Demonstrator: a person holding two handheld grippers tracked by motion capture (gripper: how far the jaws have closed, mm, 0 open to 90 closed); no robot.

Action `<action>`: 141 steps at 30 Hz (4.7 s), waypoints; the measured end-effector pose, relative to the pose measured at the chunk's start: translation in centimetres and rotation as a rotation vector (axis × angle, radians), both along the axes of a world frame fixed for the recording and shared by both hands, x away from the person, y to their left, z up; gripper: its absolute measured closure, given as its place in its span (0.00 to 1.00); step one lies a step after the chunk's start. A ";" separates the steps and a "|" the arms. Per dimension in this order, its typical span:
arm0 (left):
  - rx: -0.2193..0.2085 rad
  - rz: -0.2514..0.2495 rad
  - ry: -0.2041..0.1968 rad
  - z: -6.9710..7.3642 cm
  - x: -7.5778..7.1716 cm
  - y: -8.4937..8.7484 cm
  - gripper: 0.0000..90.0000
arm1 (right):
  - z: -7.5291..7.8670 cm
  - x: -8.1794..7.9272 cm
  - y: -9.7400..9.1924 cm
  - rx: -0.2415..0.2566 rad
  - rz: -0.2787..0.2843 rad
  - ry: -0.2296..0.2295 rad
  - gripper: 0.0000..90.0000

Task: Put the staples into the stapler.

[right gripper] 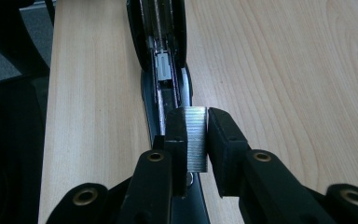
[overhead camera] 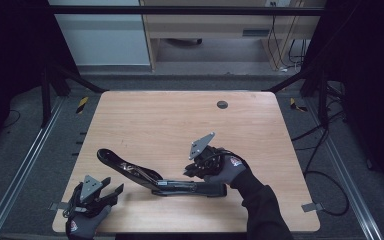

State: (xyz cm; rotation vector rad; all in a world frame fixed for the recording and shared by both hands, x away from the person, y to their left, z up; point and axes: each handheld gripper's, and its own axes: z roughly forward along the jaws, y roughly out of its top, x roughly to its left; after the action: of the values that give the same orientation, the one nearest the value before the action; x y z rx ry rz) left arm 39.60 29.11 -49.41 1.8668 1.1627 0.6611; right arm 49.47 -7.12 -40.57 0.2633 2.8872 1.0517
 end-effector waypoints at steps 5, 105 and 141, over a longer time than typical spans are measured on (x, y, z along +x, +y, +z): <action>0.000 0.000 0.000 0.0 0.0 0.0 0.47 | -0.5 -0.1 0.4 -0.009 0.013 0.009 0.87; 0.004 -0.001 0.004 0.0 0.0 -0.1 0.47 | -2.5 -0.4 0.5 -0.049 0.025 0.007 0.83; -0.115 -0.043 -0.052 1.8 -0.7 0.0 0.42 | -4.3 -3.8 -9.1 0.264 -0.629 -0.144 0.72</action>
State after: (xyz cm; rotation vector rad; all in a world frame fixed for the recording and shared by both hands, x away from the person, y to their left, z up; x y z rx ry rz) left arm 38.91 29.11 -47.64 1.7625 1.1009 0.6027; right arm 45.72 -16.21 -44.87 0.9803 2.2715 1.2342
